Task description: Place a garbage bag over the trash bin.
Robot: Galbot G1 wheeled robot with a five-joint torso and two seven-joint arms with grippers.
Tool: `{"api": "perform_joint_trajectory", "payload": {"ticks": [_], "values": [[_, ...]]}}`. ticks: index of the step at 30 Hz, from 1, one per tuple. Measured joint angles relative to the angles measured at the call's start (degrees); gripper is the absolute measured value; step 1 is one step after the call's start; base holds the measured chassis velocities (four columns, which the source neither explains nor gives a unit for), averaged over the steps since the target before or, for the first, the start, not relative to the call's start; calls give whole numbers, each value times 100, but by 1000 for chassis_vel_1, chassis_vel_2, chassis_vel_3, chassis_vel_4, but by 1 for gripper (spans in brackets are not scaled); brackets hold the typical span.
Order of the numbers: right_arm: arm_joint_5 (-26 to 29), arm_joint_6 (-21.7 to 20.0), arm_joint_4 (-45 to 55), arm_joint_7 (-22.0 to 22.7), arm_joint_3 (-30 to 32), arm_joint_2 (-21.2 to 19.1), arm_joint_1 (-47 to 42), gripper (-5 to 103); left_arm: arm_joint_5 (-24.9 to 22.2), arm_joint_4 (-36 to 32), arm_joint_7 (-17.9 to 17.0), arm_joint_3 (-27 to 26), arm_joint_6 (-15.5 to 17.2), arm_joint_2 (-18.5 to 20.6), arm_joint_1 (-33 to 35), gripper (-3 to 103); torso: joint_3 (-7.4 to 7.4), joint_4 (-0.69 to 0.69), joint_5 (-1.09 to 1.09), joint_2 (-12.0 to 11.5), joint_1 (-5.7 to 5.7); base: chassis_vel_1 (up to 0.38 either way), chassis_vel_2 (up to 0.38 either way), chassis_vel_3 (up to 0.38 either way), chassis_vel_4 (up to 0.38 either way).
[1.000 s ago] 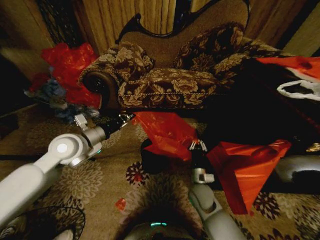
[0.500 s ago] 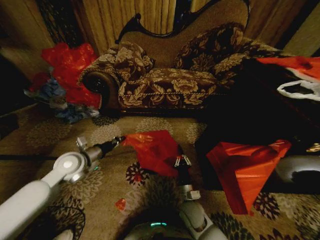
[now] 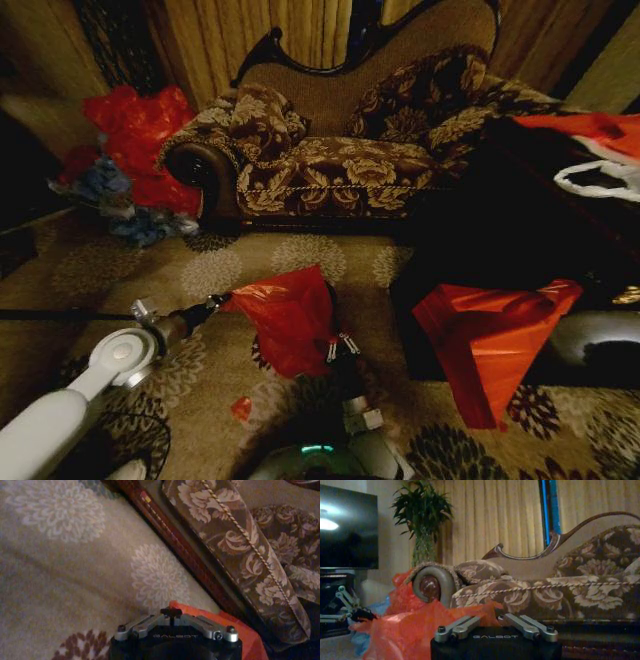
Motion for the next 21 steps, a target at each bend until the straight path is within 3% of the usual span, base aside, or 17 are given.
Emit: {"api": "perform_joint_trajectory", "payload": {"ticks": [2, 4, 9, 10, 11, 15, 21], "values": [[48, -60, -17, -6, -44, -9, -8, 0, -154, -153, 18, -147, 20, -84, 452, 0, -1, 5, -1, 0, 0, 0, 0, 0, 0], [105, -85, -32, -6, -43, -13, -31, 0, 15, -204, 89, -166, 29, -186, 718, 0, -1, 7, -2, 0, 0, 0, 0, 0, 0], [295, -192, -136, -2, -46, -1, 60, 0, 164, -216, 108, 75, 3, -353, 543, 0, -1, -2, 1, 0, -1, 0, 0, 0, 0], [403, -261, -172, 0, -96, 22, 190, 0, 188, -180, 71, 290, -21, -359, 274, 0, 0, -9, 15, 0, 0, 0, 0, 0, 0], [530, -358, -210, 0, -101, 51, 333, 0, 181, -135, 23, 484, -37, -362, -39, 0, 0, -7, 31, 0, 0, 0, 0, 0, 0], [844, -638, -358, -8, 147, 3, 807, 0, -53, 57, -147, 1003, -58, -361, -965, 0, 1, -5, 13, 0, 1, 0, 0, 0, 0], [1192, -903, -621, -164, 339, -165, 1308, 0, -191, 349, -224, 1502, -79, -342, -1812, 0, 1, -4, 12, 0, 1, 0, 0, 0, 0]]}}
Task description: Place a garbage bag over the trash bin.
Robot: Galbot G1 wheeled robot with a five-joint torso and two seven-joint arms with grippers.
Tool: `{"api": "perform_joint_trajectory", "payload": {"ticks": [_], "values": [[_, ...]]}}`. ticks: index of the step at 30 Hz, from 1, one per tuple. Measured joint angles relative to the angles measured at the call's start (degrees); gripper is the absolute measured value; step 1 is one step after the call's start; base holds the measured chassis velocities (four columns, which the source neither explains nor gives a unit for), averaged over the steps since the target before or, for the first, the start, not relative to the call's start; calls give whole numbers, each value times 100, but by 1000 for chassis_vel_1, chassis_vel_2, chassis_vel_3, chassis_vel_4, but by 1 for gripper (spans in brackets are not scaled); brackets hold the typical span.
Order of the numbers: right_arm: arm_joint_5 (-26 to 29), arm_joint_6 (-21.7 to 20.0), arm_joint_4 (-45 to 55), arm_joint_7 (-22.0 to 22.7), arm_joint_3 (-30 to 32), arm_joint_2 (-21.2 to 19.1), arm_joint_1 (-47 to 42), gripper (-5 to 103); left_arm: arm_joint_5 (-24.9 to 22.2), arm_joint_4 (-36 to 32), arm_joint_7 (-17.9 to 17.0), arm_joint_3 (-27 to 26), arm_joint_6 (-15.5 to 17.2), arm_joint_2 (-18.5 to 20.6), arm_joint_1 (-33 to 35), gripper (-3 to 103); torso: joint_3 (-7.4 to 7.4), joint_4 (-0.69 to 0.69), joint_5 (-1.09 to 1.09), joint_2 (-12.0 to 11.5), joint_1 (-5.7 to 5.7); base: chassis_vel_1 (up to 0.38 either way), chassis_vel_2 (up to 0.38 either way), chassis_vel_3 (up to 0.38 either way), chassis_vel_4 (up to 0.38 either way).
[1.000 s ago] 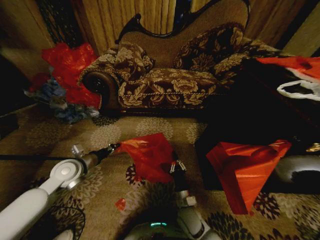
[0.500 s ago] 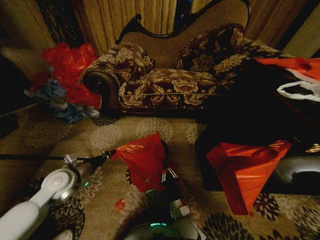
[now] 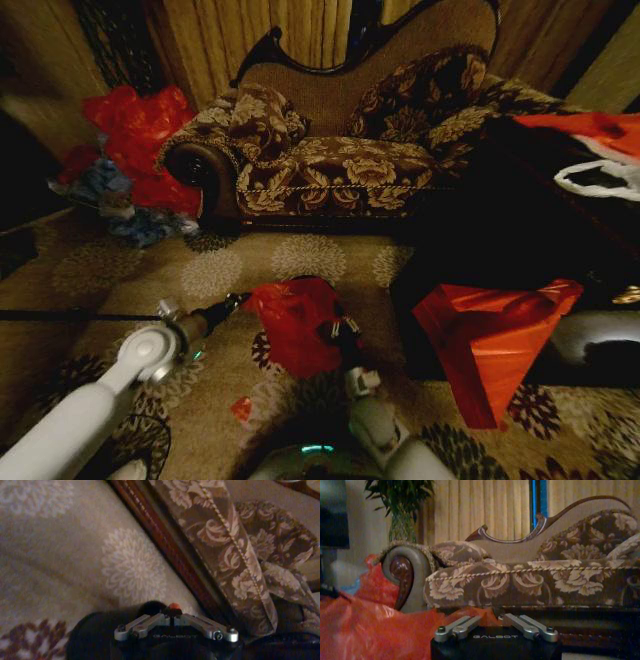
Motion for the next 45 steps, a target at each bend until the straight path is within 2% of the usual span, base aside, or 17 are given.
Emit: {"api": "perform_joint_trajectory", "payload": {"ticks": [5, 10, 12, 14, 15, 23, 34, 38, 40, 45], "values": [[162, -76, -371, -216, -42, 18, 379, 0, 220, 407, -1, 384, -29, -211, -591, 0, 0, 0, -1, 0, 0, 0, 0, 0, 0], [230, -75, -975, -334, -225, 276, 866, 0, 598, 887, 50, 701, -51, -529, -933, 0, 0, 2, -3, 0, 0, 0, 0, 0, 0], [313, -113, -1314, -371, -252, 431, 1249, 0, 762, 1257, 91, 961, -69, -750, -1306, 0, 0, 5, -5, 0, -1, 0, 0, 0, 0], [323, -119, -1350, -375, -251, 446, 1302, 0, 772, 1296, 93, 988, -71, -769, -1349, 0, 0, 3, -5, 0, 0, 0, 0, 0, 0], [374, -140, -1494, -387, -239, 501, 1536, 0, 812, 1481, 115, 1123, -83, -865, -1588, 0, 0, 1, -2, 0, 0, 0, 0, 0, 0], [475, -152, -1689, -404, -21, 553, 1954, 0, 839, 1937, 292, 1424, -142, -1046, -2234, 0, -1, 1, -3, 0, -1, 0, 0, 0, 0], [617, 2, -1774, -545, 292, 462, 2100, 0, 938, 2057, 484, 1581, -239, -1309, -2328, 0, -1, 2, -2, 0, -1, 0, 0, 0, 0], [638, 127, -1765, -607, 382, 410, 2000, 0, 1127, 2134, 624, 1732, -321, -1394, -2258, 0, -2, 2, -4, 0, -1, 0, 0, 0, 0], [589, 331, -1750, -672, 393, 453, 1683, 0, 1375, 2256, 771, 1888, -412, -1399, -2156, 0, -2, 1, -3, 0, -1, 0, 0, 0, 0], [425, 660, -1800, -686, 343, 626, 1235, 0, 1569, 2439, 943, 1987, -482, -1414, -2041, 0, -2, 2, -3, 0, -2, 0, 0, 0, 0]]}}
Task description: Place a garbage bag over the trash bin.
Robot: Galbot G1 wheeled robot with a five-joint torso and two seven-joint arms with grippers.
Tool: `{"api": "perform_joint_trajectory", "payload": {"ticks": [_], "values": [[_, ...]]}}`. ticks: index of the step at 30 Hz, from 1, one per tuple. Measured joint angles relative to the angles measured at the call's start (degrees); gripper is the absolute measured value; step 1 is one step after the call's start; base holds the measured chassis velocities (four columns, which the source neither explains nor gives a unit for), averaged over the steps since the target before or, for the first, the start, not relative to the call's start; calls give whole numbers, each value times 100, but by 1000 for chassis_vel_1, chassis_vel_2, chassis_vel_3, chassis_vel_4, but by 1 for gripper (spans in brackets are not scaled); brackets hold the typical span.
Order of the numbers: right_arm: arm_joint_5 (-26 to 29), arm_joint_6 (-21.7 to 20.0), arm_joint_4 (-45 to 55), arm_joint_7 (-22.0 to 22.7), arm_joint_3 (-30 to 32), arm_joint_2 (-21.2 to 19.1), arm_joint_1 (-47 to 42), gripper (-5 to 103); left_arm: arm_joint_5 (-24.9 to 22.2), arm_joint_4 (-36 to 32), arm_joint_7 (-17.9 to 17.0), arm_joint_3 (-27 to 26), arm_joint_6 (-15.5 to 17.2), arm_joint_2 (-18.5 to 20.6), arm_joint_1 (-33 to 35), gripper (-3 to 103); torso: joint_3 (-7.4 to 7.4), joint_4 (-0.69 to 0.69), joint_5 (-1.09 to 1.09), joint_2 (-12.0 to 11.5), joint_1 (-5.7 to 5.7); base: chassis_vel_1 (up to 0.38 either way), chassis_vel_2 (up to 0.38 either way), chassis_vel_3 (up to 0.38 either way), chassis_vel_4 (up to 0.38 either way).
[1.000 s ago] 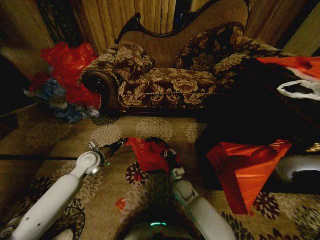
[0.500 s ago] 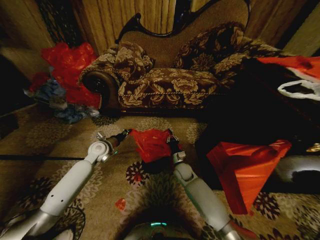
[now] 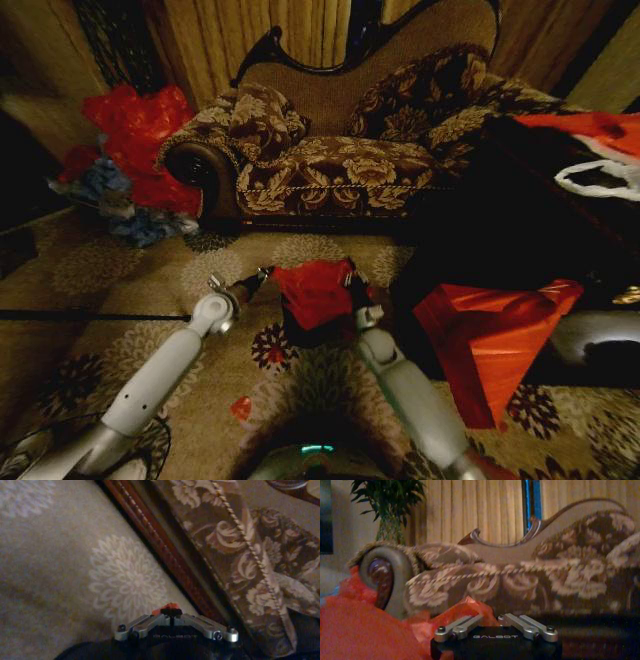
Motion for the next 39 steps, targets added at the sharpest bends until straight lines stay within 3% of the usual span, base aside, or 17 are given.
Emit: {"api": "perform_joint_trajectory", "payload": {"ticks": [11, 23, 31, 39], "values": [[-149, 174, 277, 149, -121, 107, -364, 0, 21, 473, 63, 4, -113, -6, -407, 0, 0, 0, -1, 0, 0, 0, 0, 0, 0], [-437, 265, 457, 250, -283, 234, -852, 0, 304, 1245, 470, 675, -144, -180, -983, 0, 0, 1, -1, 0, 1, 0, 0, 0, 0], [-554, 279, 699, 307, -95, 126, -1180, 0, 350, 1461, 600, 1190, -135, -539, -1590, 0, 0, 0, 2, 0, 1, 0, 0, 0, 0], [-689, 256, 834, 440, -95, 177, -1507, 0, 609, 2050, 768, 1689, -144, -1167, -2332, 0, 1, -2, 0, 1, 1, 0, 0, 0, 0]]}}
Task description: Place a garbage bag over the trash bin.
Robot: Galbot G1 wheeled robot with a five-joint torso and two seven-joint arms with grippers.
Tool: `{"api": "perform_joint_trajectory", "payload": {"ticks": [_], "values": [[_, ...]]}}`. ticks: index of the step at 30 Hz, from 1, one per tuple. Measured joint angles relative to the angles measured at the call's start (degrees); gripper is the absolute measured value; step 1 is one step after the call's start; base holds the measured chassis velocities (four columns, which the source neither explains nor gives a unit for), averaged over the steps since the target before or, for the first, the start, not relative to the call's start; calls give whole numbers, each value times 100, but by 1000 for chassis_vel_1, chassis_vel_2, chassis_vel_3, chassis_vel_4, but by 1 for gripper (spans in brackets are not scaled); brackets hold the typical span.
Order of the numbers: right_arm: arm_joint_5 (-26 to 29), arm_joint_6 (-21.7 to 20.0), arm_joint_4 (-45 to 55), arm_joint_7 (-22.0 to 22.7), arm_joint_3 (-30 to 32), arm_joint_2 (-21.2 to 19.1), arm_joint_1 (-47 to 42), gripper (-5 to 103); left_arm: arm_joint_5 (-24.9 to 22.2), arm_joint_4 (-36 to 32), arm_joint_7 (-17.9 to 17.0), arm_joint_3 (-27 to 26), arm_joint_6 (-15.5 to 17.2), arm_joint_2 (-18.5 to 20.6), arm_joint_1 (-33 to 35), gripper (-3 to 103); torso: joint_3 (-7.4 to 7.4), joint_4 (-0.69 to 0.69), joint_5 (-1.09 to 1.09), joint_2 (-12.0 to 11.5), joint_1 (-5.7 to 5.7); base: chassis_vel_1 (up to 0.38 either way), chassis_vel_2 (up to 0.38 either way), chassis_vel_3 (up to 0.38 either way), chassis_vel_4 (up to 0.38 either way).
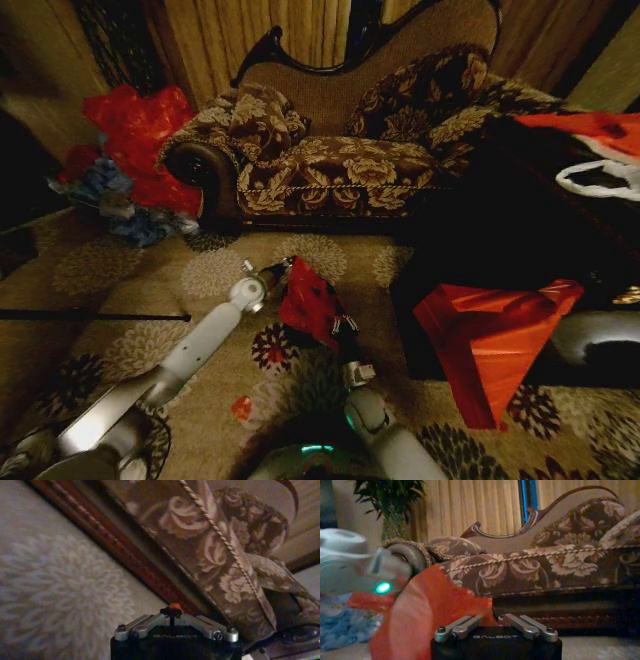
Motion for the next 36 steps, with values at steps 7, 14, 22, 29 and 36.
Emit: {"api": "perform_joint_trajectory", "payload": {"ticks": [7, 14, 22, 29, 36], "values": [[31, -244, 343, 253, -69, -84, -159, 17, 242, 184, 201, 267, 7, 104, -182, 0, 0, 5, -1, 0, 0, 0, 0, 0, 0], [237, -230, 781, -150, 93, -333, -411, 38, 391, 40, 262, 244, 66, 317, -27, -2, 0, 1, -3, 1, 0, 0, 0, 0, 0], [747, -360, 1343, -410, 392, -564, -412, 71, 336, -1020, 151, -131, 262, 1192, 644, 30, -1, 5, -1, 1, -1, 0, 0, 0, 0], [1455, -980, 1762, -423, 436, -877, 83, 93, -13, -2033, -37, -788, 395, 1797, 1476, 57, -1, 2, -1, 1, 0, 0, 0, 0, 0], [2454, -2047, 1657, -634, 729, -1125, 642, 100, -549, -3390, -642, -1366, 654, 2384, 2133, 79, -1, 1, -3, 1, 0, 0, 0, 0, 0]]}}
